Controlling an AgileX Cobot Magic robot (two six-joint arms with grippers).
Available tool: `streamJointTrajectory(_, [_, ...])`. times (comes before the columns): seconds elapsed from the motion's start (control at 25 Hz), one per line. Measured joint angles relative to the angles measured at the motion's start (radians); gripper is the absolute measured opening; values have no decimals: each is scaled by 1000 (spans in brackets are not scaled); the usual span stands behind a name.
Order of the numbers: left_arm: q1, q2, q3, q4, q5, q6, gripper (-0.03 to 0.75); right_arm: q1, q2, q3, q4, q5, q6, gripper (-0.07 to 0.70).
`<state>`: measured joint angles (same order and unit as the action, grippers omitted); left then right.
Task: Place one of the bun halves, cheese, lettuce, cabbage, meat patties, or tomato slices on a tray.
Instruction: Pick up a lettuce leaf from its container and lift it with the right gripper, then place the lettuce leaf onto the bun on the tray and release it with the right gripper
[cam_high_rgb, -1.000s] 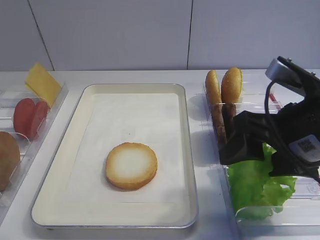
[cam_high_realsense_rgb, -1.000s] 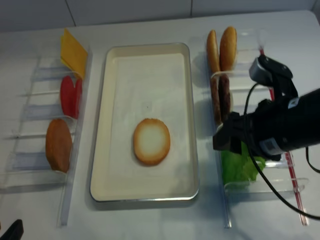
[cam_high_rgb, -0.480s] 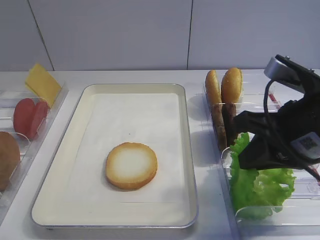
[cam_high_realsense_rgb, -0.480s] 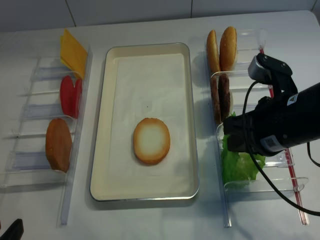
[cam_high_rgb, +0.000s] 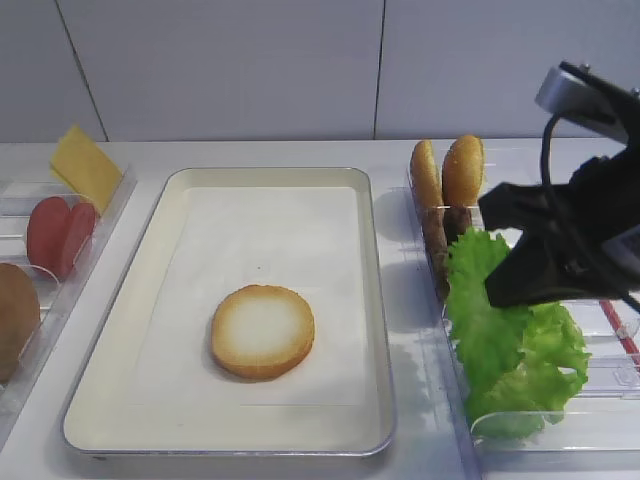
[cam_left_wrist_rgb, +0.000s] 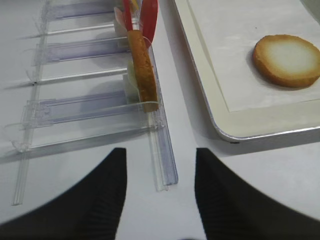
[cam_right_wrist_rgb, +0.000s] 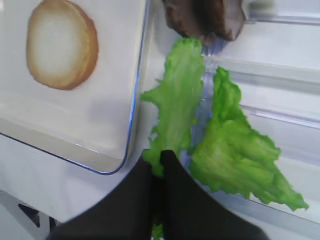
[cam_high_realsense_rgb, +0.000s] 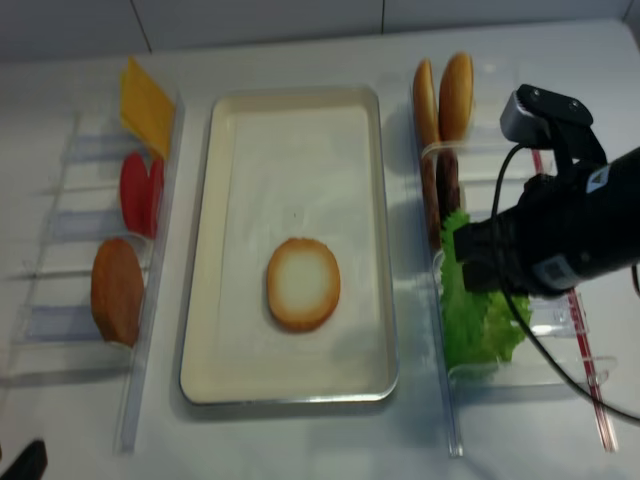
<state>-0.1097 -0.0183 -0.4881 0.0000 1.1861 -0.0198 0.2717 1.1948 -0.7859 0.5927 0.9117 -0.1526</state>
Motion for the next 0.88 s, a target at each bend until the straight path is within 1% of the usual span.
streamJointTrajectory(0.04, [0, 0, 0, 0, 0, 0, 328, 2, -7, -22, 12, 19, 0, 15])
streamJointTrajectory(0.12, [0, 0, 0, 0, 0, 0, 328, 21, -15, -56, 40, 39, 0, 14])
streamJointTrajectory(0.2, [0, 0, 0, 0, 0, 0, 328, 63, -18, -79, 70, 37, -2, 14])
streamJointTrajectory(0.24, [0, 0, 0, 0, 0, 0, 328, 94, -18, -86, 93, 31, -8, 14])
streamJointTrajectory(0.32, [0, 0, 0, 0, 0, 0, 328, 151, -2, -95, 149, -3, -31, 14])
streamJointTrajectory(0.4, [0, 0, 0, 0, 0, 0, 328, 205, 29, -106, 226, -37, -75, 14])
streamJointTrajectory(0.48, [0, 0, 0, 0, 0, 0, 328, 239, 83, -122, 291, -71, -120, 14])
streamJointTrajectory(0.64, [0, 0, 0, 0, 0, 0, 328, 263, 203, -168, 415, -114, -214, 14])
streamJointTrajectory(0.72, [0, 0, 0, 0, 0, 0, 328, 263, 263, -198, 473, -121, -261, 14])
streamJointTrajectory(0.88, [0, 0, 0, 0, 0, 0, 328, 268, 373, -268, 537, -121, -304, 14])
